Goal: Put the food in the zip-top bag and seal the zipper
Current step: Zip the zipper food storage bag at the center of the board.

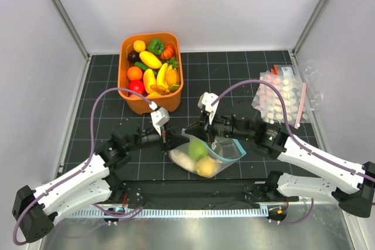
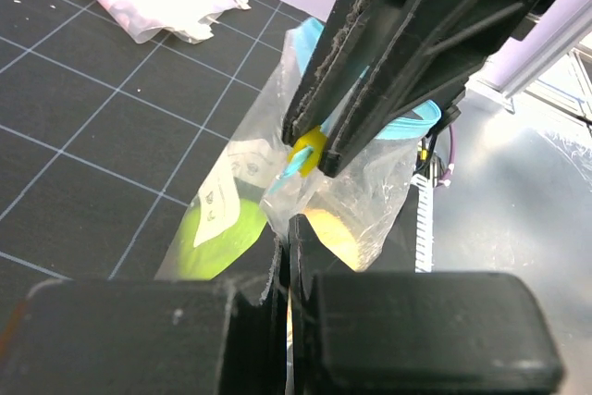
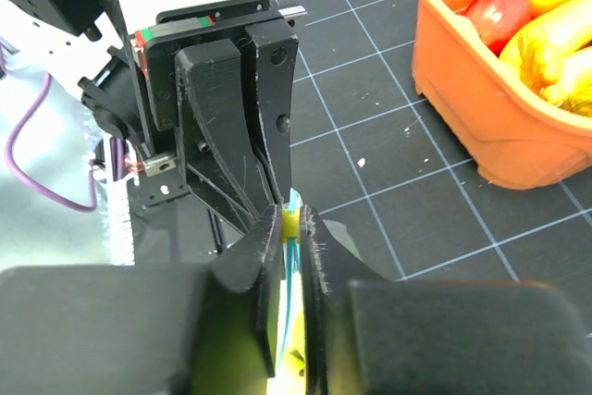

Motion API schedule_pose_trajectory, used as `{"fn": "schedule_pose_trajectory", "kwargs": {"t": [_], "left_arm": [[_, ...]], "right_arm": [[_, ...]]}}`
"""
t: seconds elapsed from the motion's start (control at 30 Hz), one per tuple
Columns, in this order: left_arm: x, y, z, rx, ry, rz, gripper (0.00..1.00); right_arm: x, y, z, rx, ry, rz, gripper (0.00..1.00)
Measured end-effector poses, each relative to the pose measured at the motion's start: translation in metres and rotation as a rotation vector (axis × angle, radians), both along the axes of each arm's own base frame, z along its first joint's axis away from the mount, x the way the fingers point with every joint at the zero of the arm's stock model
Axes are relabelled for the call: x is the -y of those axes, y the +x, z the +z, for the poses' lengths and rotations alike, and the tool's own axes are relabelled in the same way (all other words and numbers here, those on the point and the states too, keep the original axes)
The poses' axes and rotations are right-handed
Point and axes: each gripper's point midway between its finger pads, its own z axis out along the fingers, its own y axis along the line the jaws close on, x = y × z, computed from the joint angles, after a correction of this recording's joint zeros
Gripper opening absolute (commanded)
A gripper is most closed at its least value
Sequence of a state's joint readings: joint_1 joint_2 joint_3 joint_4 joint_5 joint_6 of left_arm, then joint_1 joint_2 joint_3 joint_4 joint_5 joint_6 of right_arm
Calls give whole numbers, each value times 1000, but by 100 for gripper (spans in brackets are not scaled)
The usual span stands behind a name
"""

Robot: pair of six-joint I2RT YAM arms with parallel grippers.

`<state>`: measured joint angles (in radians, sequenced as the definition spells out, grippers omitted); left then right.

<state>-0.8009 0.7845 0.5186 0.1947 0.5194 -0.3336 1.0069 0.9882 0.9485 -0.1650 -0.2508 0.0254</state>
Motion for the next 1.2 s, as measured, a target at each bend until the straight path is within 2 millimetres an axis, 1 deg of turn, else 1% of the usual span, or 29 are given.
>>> {"fn": "schedule_pose_trajectory", "kwargs": {"t": [0.07,0.1,0.17,0.27,0.6,0.63,0.67,0.73,0.77,0.8,0.83,0.87,0.93,0.97,1.07,1.2], "left_arm": [[0,0,0,0,-1,-1,0],[0,0,0,1,-1,0,0],[-1,0,2,5,-4,3,0],[-3,0,5,13,-12,14,0],[-12,10,12,34,-25,106,0],[-12,11,12,34,-25,107,2],[-12,11,12,33,-24,106,17],[-11,10,10,34,-18,98,29],[-10,10,8,29,-13,93,39],[-8,10,6,26,-6,85,43],[-7,9,3,17,2,74,50],[-5,8,0,11,10,62,54],[-3,6,-4,-3,18,42,60],[-3,4,-4,-2,17,33,61],[-2,1,0,6,5,14,61],[-4,-3,11,34,-25,3,59]], "right_arm": [[0,0,0,-2,1,-4,10],[0,1,0,-3,0,-6,4],[0,1,0,-2,0,-10,1],[1,3,0,0,0,-18,1],[2,6,2,9,5,-43,1],[3,6,2,10,6,-45,1],[3,6,2,11,7,-47,1],[5,5,1,12,6,-48,1],[6,5,1,12,6,-48,1],[6,4,1,11,5,-47,1],[6,4,1,11,6,-45,1],[6,3,1,10,6,-42,1],[5,1,0,6,5,-28,1],[5,0,0,4,4,-21,1],[4,-5,0,-1,8,7,1],[3,-13,0,-11,7,49,1]]}}
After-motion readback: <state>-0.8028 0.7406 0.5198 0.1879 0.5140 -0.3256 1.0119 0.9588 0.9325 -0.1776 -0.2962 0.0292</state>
